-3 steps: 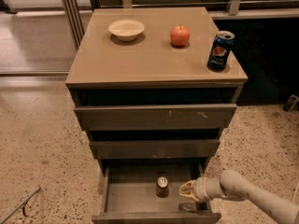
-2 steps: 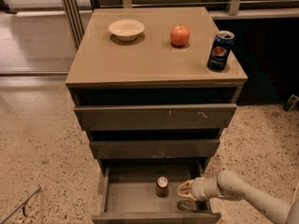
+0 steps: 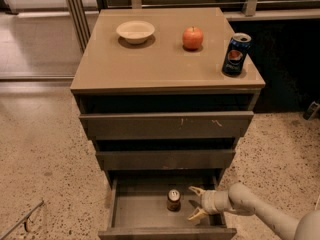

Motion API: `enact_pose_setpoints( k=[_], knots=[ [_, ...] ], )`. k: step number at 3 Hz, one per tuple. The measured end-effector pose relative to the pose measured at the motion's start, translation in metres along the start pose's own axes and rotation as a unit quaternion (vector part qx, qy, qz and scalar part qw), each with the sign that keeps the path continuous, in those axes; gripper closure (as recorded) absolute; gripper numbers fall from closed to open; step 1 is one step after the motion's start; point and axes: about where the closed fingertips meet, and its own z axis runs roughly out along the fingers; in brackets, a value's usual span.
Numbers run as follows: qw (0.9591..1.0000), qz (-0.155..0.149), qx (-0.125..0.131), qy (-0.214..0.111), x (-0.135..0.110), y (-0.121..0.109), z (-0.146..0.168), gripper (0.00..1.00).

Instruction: Pick orange can from bottom drawer and place on counter

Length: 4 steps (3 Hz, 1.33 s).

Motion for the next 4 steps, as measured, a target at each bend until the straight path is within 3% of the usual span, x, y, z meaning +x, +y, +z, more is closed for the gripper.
enact_pose_setpoints(
  k=[2,4],
  knots=[
    [0.9993,-0.014,-0.006,-0.035,-0.004,-0.017,0.04,0.23],
    [0.997,-0.029,-0.031,-0.065,-0.017,-0.025,0.079,0.22]
  ],
)
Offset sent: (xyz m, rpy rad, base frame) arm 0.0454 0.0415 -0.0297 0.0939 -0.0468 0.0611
